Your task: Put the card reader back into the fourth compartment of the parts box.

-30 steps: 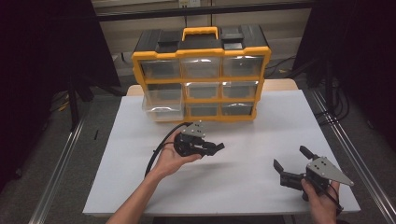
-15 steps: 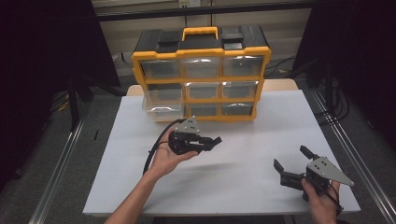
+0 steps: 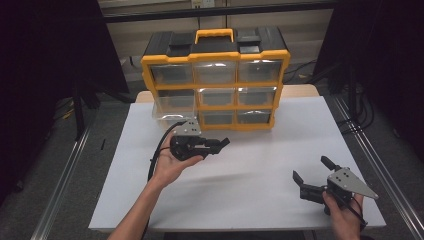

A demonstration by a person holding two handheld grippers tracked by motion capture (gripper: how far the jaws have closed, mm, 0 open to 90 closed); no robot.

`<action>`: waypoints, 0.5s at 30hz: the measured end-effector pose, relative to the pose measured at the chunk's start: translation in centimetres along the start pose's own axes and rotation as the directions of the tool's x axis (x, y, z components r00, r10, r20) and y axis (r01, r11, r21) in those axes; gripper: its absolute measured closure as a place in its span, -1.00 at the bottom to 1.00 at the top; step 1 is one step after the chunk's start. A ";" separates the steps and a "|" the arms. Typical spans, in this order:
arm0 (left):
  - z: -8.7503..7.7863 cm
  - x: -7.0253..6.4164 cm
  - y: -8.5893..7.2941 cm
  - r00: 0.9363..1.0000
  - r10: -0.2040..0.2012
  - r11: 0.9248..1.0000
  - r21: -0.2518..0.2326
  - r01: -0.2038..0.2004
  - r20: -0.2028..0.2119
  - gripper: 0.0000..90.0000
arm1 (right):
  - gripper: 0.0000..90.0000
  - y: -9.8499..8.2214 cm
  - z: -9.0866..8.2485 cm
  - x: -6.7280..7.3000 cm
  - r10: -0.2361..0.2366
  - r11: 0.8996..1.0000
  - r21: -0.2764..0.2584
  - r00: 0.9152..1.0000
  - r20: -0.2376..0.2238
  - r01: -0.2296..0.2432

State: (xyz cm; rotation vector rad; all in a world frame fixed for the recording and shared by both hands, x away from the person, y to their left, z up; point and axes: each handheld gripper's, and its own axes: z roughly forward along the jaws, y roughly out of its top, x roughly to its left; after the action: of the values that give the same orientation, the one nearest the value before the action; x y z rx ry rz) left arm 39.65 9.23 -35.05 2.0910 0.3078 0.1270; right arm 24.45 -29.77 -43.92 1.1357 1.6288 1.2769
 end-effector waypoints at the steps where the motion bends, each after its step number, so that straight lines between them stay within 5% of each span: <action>1: 0.0 0.0 0.0 1.000 0.000 1.000 0.000 0.000 0.000 0.64 | -1.00 0.0 0.0 0.0 -0.001 1.000 0.002 1.000 0.003 0.001; 11: -1.2 0.3 0.3 1.000 -0.007 1.000 -0.016 0.007 -0.029 0.64 | -1.00 0.0 0.0 -0.1 -0.009 1.000 -0.003 1.000 -0.010 0.009; 15: -2.0 0.3 0.7 0.998 0.020 1.000 -0.010 -0.020 -0.060 0.64 | -1.00 0.0 0.0 -0.1 -0.010 1.000 0.000 1.000 -0.007 0.010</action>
State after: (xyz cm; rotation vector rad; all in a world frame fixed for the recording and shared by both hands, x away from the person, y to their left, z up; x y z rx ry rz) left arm 39.65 10.62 -33.46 2.0833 0.3217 0.2026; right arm 24.43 -29.89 -43.93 1.1229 1.6374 1.2765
